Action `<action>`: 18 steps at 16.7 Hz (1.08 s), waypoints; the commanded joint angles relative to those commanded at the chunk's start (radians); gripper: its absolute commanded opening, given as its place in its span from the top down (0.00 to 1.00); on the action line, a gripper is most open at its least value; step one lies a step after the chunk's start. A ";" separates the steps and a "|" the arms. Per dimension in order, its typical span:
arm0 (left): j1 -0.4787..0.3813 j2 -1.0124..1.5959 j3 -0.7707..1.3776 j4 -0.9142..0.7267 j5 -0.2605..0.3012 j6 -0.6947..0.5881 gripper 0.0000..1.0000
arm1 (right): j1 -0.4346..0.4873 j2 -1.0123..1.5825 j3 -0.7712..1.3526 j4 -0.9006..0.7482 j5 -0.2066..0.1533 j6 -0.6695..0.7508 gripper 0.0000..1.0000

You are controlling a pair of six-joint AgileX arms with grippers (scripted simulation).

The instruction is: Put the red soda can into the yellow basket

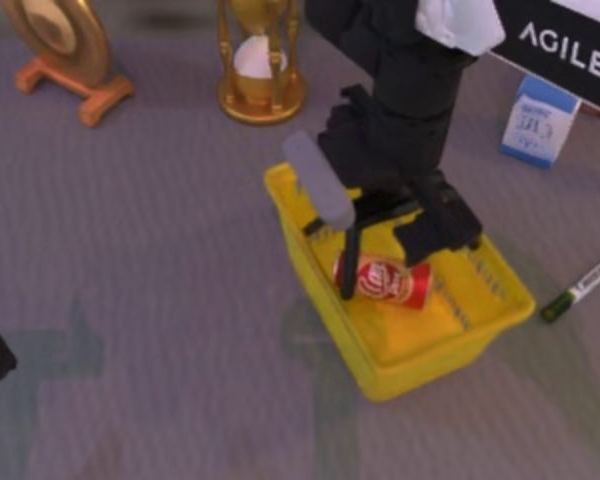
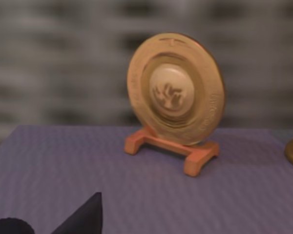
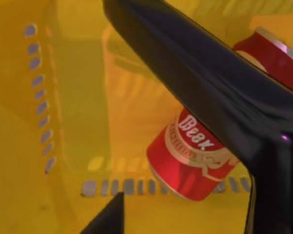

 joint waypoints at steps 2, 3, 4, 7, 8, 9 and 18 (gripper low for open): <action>0.000 0.000 0.000 0.000 0.000 0.000 0.00 | 0.000 0.000 0.000 0.000 0.000 0.000 0.45; 0.000 0.000 0.000 0.000 0.000 0.000 0.00 | 0.000 0.000 0.000 0.000 0.000 0.000 0.53; 0.000 0.000 0.000 0.000 0.000 0.000 0.00 | 0.000 0.000 0.000 0.000 0.000 0.000 0.60; 0.000 0.000 0.000 0.000 0.000 0.000 0.00 | 0.000 0.000 0.000 0.000 0.000 0.000 0.83; 0.000 0.000 0.000 0.000 0.000 0.000 0.00 | 0.000 0.000 0.000 0.000 0.000 0.000 0.90; 0.000 0.000 0.000 0.000 0.000 0.000 0.00 | 0.000 0.000 0.000 0.000 0.000 0.000 0.98; 0.000 0.000 0.000 0.000 0.000 0.000 0.00 | 0.000 0.000 0.000 0.000 0.000 0.000 1.00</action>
